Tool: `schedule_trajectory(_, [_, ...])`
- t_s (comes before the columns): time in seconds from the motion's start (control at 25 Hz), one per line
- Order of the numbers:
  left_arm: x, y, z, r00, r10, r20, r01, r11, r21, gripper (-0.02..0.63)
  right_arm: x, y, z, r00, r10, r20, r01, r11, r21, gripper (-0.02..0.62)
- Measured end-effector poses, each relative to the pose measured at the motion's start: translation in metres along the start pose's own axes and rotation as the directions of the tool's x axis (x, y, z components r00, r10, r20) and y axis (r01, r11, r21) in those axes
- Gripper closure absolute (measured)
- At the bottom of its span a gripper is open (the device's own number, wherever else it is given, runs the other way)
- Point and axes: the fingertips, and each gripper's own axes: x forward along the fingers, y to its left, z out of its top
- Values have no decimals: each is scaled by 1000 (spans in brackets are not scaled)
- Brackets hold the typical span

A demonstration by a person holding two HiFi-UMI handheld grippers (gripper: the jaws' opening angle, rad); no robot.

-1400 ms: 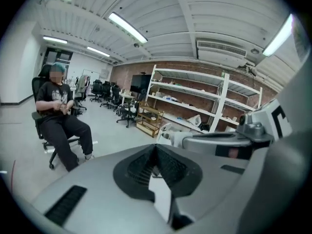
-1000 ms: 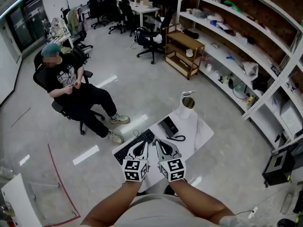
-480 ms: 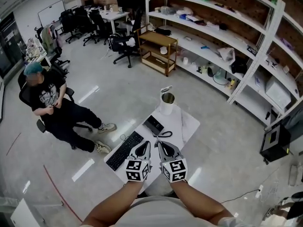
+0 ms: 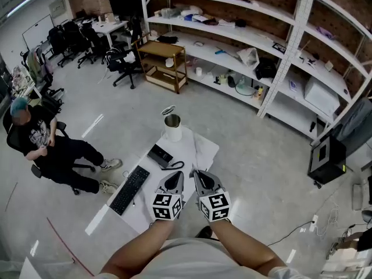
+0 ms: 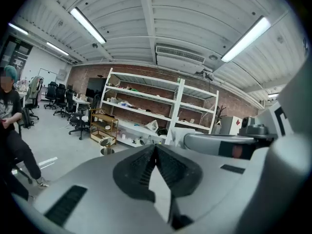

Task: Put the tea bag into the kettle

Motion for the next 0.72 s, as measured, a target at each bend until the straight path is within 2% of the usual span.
schedule_trajectory(0.28, [56, -67, 5, 1000, -16, -2, 16, 1000, 23, 598, -38, -72, 2, 1000, 1, 1, -1, 1000, -2, 584])
schedule_trajectory(0.56, [88, -112, 3, 997, -70, -23, 71, 995, 65, 598, -58, -110, 6, 1000, -9, 17, 9, 1000, 20, 584])
schedule_trajectory(0.72, [108, -123, 1, 996, -90, -19, 91, 994, 68, 598, -64, -132, 1, 999, -46, 17, 46, 999, 26, 584])
